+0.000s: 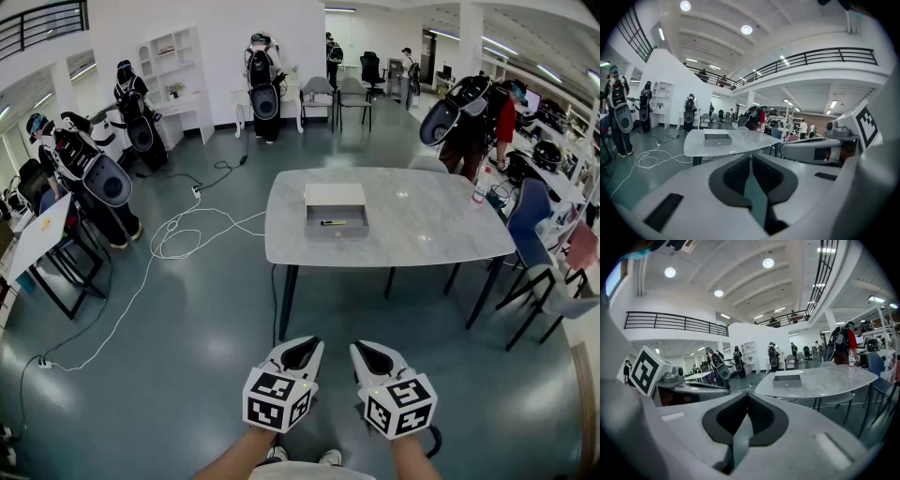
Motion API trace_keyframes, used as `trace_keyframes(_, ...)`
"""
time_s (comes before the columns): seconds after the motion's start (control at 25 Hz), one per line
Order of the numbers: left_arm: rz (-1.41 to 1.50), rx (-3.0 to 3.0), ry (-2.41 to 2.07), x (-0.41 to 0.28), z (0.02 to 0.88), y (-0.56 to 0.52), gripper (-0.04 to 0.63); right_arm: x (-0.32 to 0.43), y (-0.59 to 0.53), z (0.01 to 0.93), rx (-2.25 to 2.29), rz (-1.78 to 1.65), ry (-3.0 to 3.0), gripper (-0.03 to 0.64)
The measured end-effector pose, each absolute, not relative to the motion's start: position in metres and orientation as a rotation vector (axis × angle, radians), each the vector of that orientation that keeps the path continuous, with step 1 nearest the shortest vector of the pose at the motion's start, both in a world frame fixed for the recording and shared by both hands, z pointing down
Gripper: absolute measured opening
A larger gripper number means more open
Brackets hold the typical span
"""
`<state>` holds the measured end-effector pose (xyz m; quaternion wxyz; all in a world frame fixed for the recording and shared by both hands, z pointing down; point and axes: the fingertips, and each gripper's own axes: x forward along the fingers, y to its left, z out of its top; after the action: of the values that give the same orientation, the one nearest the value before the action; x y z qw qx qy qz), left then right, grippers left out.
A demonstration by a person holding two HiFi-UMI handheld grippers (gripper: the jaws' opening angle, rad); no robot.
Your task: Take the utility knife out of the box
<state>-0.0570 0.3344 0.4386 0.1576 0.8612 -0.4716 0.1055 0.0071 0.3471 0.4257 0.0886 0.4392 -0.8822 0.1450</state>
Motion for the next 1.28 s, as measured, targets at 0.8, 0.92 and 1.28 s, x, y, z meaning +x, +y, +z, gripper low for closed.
trace_keyframes(0.8, 0.339, 2.454, -1.337, -0.021, 0.453, 0.279, 0.026, 0.044, 0.290, 0.440, 1.289, 0.467, -2.622, 0.005)
trace_keyframes(0.92, 0.332, 2.458, -1.315, -0.023, 0.458, 0.254, 0.026, 0.040, 0.268, 0.446, 1.298, 0.467, -2.603, 0.005)
trace_keyframes(1.28, 0.309, 2.464, -1.238, -0.046, 0.462, 0.163, 0.026, 0.016, 0.182, 0.450, 1.349, 0.490, -2.539, 0.005)
